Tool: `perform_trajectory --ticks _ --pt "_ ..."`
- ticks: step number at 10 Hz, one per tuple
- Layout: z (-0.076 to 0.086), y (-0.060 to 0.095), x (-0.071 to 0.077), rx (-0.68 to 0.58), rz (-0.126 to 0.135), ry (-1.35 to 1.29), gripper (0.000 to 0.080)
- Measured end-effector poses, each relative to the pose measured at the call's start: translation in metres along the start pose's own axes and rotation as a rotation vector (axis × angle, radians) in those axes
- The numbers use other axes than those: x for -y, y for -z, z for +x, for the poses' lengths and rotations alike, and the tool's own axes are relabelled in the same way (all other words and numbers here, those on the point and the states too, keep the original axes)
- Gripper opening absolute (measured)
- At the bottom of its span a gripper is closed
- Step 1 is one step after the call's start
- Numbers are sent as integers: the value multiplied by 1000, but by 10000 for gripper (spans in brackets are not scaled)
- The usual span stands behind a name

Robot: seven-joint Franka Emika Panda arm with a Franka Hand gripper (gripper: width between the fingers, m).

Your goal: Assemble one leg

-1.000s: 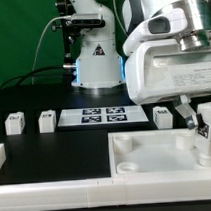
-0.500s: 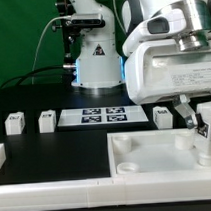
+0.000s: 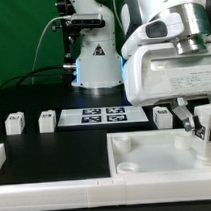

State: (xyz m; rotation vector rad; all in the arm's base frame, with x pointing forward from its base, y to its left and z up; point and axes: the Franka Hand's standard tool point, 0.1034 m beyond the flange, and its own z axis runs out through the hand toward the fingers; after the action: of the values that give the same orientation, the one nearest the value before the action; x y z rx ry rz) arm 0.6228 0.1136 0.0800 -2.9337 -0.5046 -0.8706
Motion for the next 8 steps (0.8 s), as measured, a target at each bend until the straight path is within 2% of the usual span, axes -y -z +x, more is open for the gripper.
perform_trajectory --ticks 2,5,8 --pt "-7 -5 2 2 1 -1 294" --pt "-6 -8 1 -40 -9 -3 294" --pt "-6 -8 1 -33 -7 -2 294"
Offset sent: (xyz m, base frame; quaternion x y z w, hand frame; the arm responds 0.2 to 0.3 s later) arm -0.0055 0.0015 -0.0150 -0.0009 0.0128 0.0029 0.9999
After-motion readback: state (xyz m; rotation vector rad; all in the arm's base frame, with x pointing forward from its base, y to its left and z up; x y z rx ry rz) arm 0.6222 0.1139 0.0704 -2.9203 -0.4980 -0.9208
